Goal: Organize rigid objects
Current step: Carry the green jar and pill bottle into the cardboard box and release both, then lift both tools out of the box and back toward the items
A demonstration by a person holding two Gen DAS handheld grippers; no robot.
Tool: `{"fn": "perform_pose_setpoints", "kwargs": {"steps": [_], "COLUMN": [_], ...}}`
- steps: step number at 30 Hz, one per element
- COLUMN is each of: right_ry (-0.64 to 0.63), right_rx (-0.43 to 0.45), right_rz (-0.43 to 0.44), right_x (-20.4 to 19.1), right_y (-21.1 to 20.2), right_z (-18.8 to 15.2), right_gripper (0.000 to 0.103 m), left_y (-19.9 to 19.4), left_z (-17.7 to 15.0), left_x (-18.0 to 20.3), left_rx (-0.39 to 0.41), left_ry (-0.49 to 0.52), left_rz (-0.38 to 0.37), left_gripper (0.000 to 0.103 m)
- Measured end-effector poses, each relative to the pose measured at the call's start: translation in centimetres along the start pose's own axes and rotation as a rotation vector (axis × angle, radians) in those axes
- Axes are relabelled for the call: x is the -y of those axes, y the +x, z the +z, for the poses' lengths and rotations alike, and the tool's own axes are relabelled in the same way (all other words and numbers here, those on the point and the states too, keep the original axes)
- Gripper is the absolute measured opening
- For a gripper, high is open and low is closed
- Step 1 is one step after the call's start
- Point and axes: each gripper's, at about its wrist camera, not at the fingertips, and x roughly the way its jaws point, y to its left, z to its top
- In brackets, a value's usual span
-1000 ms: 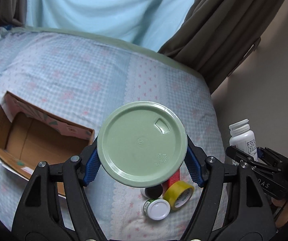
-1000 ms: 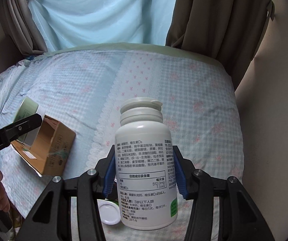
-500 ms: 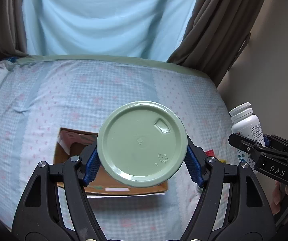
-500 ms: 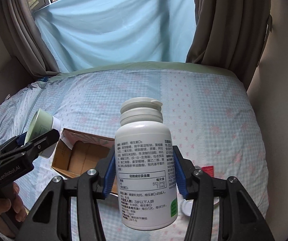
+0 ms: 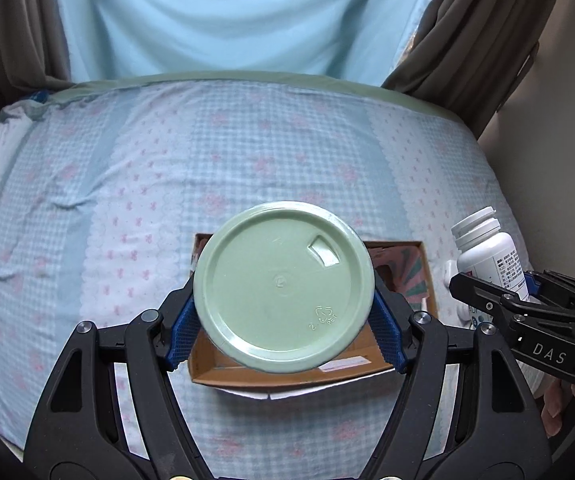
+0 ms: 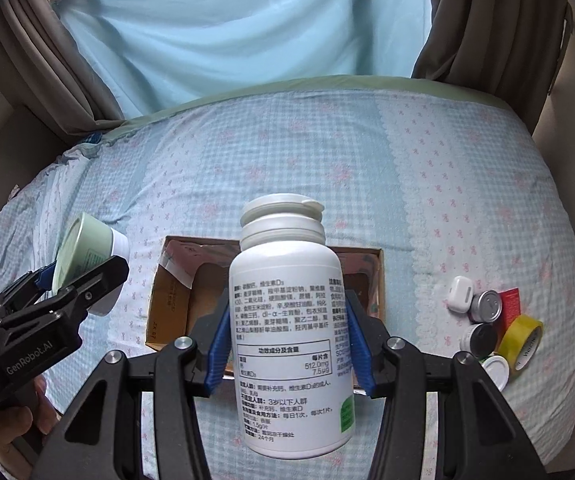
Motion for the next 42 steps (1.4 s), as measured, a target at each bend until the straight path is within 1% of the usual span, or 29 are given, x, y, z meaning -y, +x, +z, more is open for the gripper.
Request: {"fn": "perform_pose_setpoints", "kwargs": {"steps": [9, 13, 16, 18, 19, 22, 25, 29, 31, 32, 33, 34, 35, 37, 42], "right_ry": [-0.074, -0.113, -0.133, -0.168, -0.193, -0.246, -0.250, -0.261, -0.270, -0.268, -0.274, -0.290, -0.308, -0.329, -0.300], "right_rx": [-0.151, -0.236, -0.282, -0.303, -0.313, -0.338, -0.362, -0.360, -0.343, -0.343, -0.351, -0.359, -0.350, -0.316, -0.294], "right_rz": [-0.013, -0.037, -0.012, 0.019, 0.021, 0.009, 0.007, 0.004, 0.018, 0.038, 0.038, 0.025, 0.027, 0.018, 0.028], "right_x": [0.1, 0.8, 1.3, 1.1, 0.9, 0.4, 0.5, 0.5, 0.4, 0.4, 0.4, 0.1, -0.1, -0.4, -0.4], "right_y": [9.4, 13.8, 16.3, 17.6, 18.2, 19.4, 20.4, 20.8, 20.7, 20.6, 20.6, 20.6, 20.3, 19.6, 18.1], "right_z": [0.4, -0.1, -0.7, -1.2, -1.4, -2.3, -3.0, -3.6, -3.8, -3.8, -3.9, -4.0, -4.1, -4.2, -4.1], "right_gripper": [0.047, 0.047, 0.047, 0.047, 0.047, 0.047, 0.047, 0.047, 0.048, 0.054, 0.066, 0.100, 0.103, 0.103, 0.103], "left_y": [9.7, 14.3, 17.0, 18.6, 19.3, 20.9, 21.4, 21.5, 20.8, 20.2, 19.8, 19.7, 19.7, 19.6, 18.5], "left_z": [-0.4, -1.0, -1.5, -2.0, -2.3, -2.8, -2.9, -2.2, -1.7, -1.4, -1.3, -1.2, -1.2, -1.2, -1.7], "left_x": [-1.8, -1.7, -1.4, -1.1, -0.9, -0.6, -0.3, -0.1, 0.0, 0.2, 0.2, 0.2, 0.2, 0.1, 0.1], "left_rx": [-0.166, -0.239, -0.283, -0.317, -0.335, -0.376, -0.387, -0.387, -0.352, -0.317, -0.298, -0.293, -0.308, -0.328, -0.324], "left_ry": [0.015, 0.052, 0.080, 0.095, 0.101, 0.118, 0.141, 0.162, 0.171, 0.183, 0.196, 0.200, 0.197, 0.180, 0.149], "left_rz": [0.040, 0.058, 0.066, 0.067, 0.069, 0.071, 0.075, 0.082, 0.067, 0.068, 0.074, 0.073, 0.068, 0.057, 0.051], "left_gripper": [0.070, 0.070, 0.070, 0.070, 0.070, 0.070, 0.070, 0.070, 0.073, 0.089, 0.102, 0.103, 0.103, 0.103, 0.103]}}
